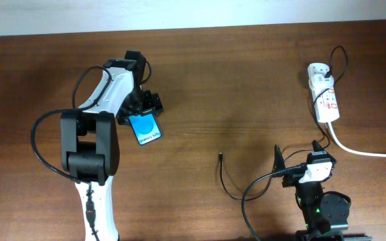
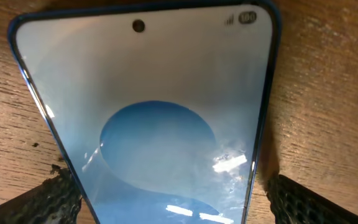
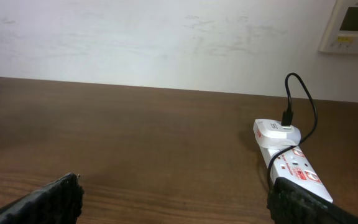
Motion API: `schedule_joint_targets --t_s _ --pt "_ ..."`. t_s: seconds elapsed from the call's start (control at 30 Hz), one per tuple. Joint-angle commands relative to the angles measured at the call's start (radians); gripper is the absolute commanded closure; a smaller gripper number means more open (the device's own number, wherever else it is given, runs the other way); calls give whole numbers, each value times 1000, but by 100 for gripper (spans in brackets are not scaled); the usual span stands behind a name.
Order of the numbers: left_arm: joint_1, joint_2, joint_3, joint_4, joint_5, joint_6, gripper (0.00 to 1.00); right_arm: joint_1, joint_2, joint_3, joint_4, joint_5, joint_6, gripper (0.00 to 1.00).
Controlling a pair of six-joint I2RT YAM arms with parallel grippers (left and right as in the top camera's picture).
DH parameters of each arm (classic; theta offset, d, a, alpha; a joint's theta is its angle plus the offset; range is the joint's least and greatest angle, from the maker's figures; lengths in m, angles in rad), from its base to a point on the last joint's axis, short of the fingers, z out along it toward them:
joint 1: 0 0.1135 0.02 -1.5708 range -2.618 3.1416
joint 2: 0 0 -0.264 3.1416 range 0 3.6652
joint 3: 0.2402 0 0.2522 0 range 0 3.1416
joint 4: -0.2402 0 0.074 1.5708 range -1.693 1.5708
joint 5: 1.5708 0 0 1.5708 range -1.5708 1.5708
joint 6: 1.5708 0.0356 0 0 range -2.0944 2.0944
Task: Plug charger to phone and switch on socket
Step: 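Grasp the phone's top edge with the left gripper and lift, then tilt the held phone upright, bottom edge toward the right arm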
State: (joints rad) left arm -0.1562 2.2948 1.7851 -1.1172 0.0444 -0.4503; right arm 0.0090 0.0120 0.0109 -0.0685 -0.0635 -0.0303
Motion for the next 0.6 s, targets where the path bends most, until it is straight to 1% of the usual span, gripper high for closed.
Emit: schedule_joint_targets --t_s 0.0,0.07,0.17,0.2,0.23,0.27,0.3,0.43,0.47,0.5,0.57 --pt "0 75 -32 -29 45 21 1 -3 -4 -5 -5 5 1 2" --pt "0 76 -32 -45 45 17 1 -3 -4 -5 -5 5 1 2" --pt "0 76 -33 -58 45 -35 1 -3 -4 -5 -5 5 1 1" --pt "0 76 -33 -58 45 -35 1 -3 -4 -5 -5 5 1 1" --pt "0 77 -33 -56 43 -58 0 -3 -4 -5 -5 5 1 1" --pt "0 80 -36 -37 44 -103 2 -3 -4 -5 -5 5 1 2" --pt "0 80 -43 -16 43 -119 2 -3 -4 -5 -5 5 1 2" --pt "0 82 -81 60 36 -122 2 -3 -4 -5 -5 5 1 2" --pt "0 82 -88 62 14 -121 2 -3 -4 -5 -5 5 1 1" --pt "0 82 -89 62 -25 -122 0 -3 -4 -5 -5 5 1 2" --pt "0 82 -90 61 -41 -121 0 -3 -4 -5 -5 5 1 2"
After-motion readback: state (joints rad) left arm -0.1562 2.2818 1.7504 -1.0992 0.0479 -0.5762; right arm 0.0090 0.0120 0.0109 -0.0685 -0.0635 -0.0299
